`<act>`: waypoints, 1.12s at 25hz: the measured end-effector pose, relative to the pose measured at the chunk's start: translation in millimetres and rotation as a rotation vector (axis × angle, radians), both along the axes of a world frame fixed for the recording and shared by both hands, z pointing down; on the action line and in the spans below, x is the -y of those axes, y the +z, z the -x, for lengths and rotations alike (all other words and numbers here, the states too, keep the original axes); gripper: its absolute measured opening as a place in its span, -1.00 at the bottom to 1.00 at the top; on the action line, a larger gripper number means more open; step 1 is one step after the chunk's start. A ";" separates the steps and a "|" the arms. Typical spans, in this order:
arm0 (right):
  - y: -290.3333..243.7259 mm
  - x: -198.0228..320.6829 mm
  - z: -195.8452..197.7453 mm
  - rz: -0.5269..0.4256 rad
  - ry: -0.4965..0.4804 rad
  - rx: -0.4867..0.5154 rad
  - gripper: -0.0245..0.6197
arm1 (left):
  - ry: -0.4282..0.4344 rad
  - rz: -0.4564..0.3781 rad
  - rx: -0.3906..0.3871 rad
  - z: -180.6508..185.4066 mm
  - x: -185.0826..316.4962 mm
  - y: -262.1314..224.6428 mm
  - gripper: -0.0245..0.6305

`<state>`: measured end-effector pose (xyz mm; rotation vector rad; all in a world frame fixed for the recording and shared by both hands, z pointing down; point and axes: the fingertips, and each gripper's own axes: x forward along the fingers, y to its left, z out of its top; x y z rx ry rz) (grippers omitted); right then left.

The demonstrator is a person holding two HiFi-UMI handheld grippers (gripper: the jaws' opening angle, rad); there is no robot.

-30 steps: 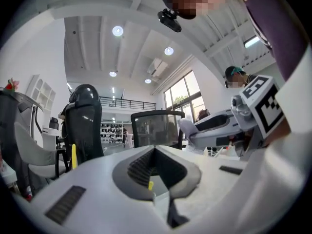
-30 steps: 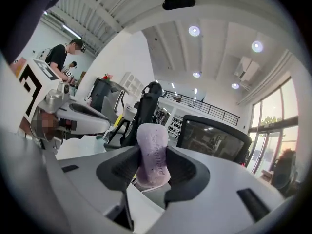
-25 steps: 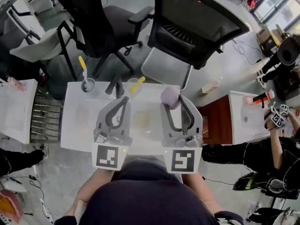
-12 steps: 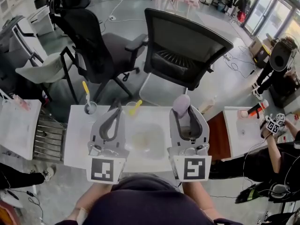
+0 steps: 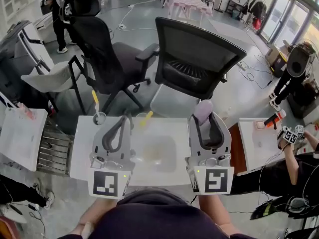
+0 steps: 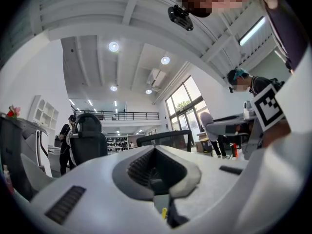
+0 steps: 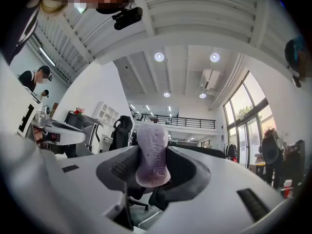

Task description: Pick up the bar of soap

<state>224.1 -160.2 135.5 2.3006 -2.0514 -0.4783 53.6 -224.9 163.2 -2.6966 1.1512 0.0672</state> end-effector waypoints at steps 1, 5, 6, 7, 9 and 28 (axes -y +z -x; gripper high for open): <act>-1.0 -1.1 0.0 -0.001 0.001 -0.001 -0.34 | 0.001 -0.002 0.002 0.5 -0.8 -0.4 -0.93; -1.6 -4.6 0.4 0.006 0.009 0.007 -0.34 | 0.004 -0.004 0.001 3.1 -2.7 -3.0 -0.93; -1.7 -4.8 0.6 0.005 0.010 0.008 -0.34 | 0.006 -0.005 0.000 3.5 -2.9 -3.5 -0.93; -1.7 -4.9 1.1 0.003 0.010 0.010 -0.34 | 0.007 -0.005 -0.002 3.9 -3.0 -3.6 -0.93; -1.6 -5.1 2.7 0.000 0.010 0.011 -0.34 | 0.011 -0.001 -0.007 5.0 -3.0 -2.5 -0.93; 21.8 -29.8 55.4 -0.019 0.018 0.023 -0.34 | 0.041 0.027 -0.030 50.1 -16.9 31.5 -0.93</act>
